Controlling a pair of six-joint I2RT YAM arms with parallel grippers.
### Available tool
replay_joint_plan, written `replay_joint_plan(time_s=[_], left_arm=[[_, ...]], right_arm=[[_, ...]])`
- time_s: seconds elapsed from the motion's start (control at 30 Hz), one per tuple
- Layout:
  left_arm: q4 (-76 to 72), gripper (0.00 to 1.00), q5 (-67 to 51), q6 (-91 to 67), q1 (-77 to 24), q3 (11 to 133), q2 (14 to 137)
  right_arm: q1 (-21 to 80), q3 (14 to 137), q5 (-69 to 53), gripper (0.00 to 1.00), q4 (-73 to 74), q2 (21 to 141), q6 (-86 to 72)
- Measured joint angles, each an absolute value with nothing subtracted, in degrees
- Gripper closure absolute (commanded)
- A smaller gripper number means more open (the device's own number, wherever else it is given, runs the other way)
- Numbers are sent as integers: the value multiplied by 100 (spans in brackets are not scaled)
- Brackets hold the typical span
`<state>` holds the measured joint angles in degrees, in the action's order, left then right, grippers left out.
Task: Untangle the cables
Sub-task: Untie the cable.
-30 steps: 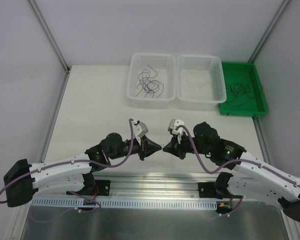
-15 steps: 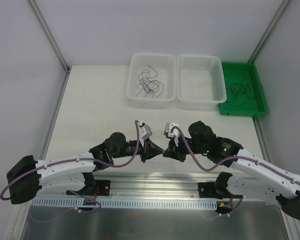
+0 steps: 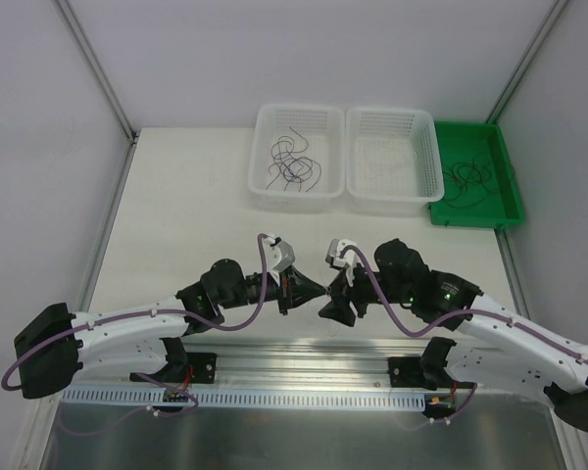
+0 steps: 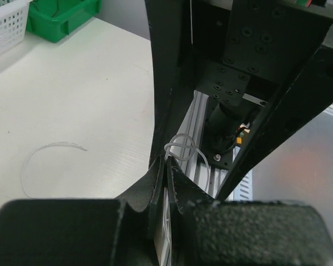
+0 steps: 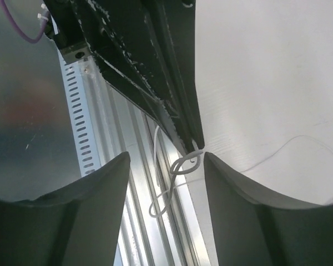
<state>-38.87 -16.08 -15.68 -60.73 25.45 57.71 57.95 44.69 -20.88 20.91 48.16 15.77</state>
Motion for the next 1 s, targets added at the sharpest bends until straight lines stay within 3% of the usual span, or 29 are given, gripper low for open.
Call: replay_joint_plan(time_s=[0.13, 0.33, 0.4, 0.47, 0.53, 0.7, 1.0], left_arm=[[-3983, 100, -1592, -1568, -6073, 2541, 5771], [-4056, 100, -1466, -1566, -6073, 2477, 5767], [-4064, 100, -1444, -1566, -6073, 2443, 5767], [-4069, 100, -1439, -1566, -6073, 2438, 5769], [-4095, 100, -1437, -1566, -6073, 2438, 5769], [-4099, 100, -1433, -1566, -6073, 2438, 5769], [-4115, 100, -1428, -1566, -6073, 2438, 5769]], right_arm=[[5791, 4477, -1844, 28, 2154, 4692, 1376], [5791, 4945, -982, 26, 2652, 4211, 937], [5791, 5216, -648, 28, 2825, 4060, 744], [5789, 5452, -384, 41, 2952, 3994, 585], [5789, 5699, -165, 48, 3111, 3979, 381], [5765, 5961, 67, 49, 3328, 4294, -290], [5756, 5815, -156, 64, 3308, 4921, -1194]])
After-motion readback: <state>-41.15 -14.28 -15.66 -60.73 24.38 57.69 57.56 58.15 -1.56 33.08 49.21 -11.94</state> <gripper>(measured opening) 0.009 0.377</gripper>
